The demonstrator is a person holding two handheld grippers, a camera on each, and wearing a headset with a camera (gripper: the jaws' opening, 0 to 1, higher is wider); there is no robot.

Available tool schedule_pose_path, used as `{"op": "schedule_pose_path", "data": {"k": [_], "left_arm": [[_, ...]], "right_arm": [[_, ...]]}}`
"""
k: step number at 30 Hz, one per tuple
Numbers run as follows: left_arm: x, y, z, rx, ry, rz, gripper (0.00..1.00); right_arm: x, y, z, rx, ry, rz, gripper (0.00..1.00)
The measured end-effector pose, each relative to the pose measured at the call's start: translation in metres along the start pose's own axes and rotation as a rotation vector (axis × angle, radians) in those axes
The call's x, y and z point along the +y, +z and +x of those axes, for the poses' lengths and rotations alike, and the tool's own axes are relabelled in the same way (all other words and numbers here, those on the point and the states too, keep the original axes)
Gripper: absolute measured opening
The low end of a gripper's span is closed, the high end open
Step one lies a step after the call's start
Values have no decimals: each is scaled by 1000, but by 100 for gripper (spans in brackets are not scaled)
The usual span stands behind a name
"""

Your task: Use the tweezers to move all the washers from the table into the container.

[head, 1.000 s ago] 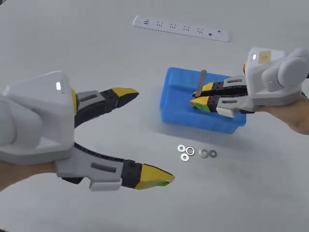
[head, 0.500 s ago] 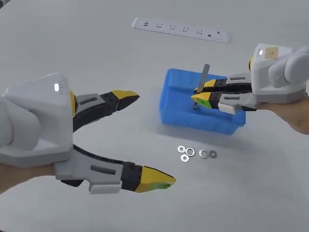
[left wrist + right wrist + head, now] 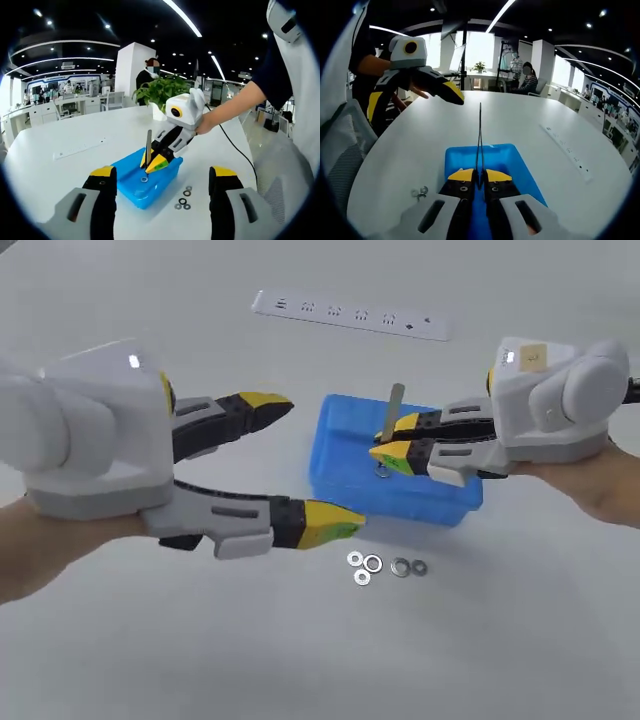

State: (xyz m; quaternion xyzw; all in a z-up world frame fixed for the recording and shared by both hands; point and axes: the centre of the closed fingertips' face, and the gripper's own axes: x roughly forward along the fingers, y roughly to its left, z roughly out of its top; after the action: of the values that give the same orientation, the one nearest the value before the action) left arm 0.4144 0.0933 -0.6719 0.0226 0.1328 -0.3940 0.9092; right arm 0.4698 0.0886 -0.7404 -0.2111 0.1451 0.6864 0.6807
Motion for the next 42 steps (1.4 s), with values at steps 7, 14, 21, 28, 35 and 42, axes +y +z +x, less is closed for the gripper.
{"op": "schedule_pose_path", "data": {"k": [7,14,21,28,35,42], "left_arm": [[5,16,25,-7,-62,27,70],[2,26,38,23,-161,57,43],[-3,35,48,37,-206,107,29],[-7,34,52,57,-258,135,21],[-7,31,50,82,-271,165,9],[-4,31,49,77,-273,259,7]], "right_arm": [[6,5,-9,7,11,-35,8],[12,12,-14,-1,18,-61,8],[13,15,-14,-5,22,-68,8],[18,18,-16,-6,38,-84,8],[18,16,-17,0,42,-84,8],[19,17,-16,3,48,-91,8]]}}
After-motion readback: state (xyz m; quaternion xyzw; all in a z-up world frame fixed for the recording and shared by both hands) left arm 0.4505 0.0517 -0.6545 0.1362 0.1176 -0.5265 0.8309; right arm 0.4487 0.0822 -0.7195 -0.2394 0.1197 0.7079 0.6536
